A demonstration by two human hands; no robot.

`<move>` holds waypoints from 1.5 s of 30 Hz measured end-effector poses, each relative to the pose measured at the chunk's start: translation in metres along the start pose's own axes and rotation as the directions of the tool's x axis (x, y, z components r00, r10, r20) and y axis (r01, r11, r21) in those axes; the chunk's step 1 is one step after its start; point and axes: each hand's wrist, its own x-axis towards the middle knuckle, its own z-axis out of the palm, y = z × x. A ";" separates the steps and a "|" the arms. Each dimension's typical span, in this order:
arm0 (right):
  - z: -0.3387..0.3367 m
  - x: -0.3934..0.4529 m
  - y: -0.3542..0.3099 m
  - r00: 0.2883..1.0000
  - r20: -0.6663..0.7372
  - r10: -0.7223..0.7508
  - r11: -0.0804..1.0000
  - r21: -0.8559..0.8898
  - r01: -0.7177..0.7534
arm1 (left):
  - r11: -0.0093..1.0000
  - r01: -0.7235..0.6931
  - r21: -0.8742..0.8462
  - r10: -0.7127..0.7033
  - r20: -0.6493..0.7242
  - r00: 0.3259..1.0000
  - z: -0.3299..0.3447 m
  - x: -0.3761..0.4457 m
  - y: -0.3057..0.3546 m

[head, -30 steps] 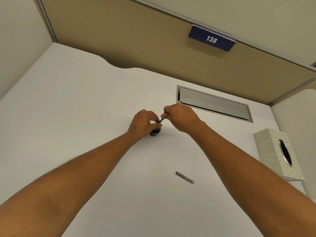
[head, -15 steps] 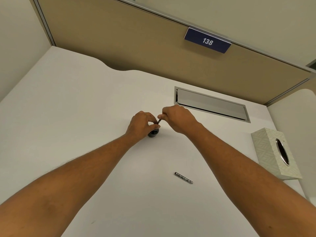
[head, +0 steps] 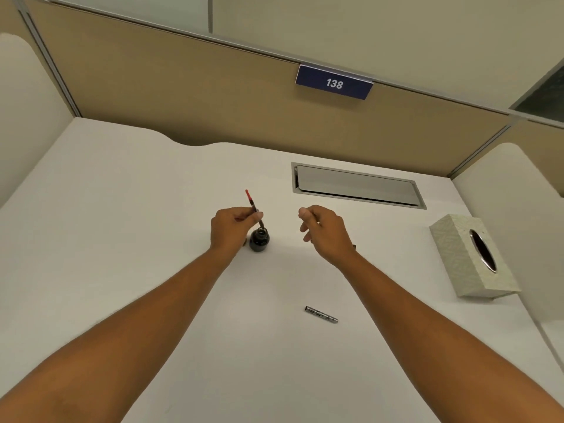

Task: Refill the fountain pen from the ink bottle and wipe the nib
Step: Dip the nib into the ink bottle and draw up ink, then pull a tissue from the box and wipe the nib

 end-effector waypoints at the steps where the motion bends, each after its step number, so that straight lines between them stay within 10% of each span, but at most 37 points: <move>1: -0.001 -0.005 0.005 0.999 -0.014 0.029 0.998 0.064 -0.028 | 0.997 0.034 -0.068 -0.035 -0.018 0.999 0.000 -0.003 0.003; 20: -0.130 -0.068 0.141 0.962 -0.219 0.165 0.980 0.147 -0.135 | 0.849 0.326 -0.416 -0.271 0.187 0.944 0.161 -0.120 0.070; 34: -0.318 -0.034 0.307 0.912 -0.410 0.020 0.911 -0.369 -0.186 | 0.875 0.344 -0.340 -0.278 0.229 0.933 0.321 -0.163 0.087; 45: -0.372 0.038 0.362 0.993 -0.042 -0.106 0.538 -0.843 0.022 | 0.904 0.313 -0.291 -0.276 0.159 0.948 0.351 -0.167 0.086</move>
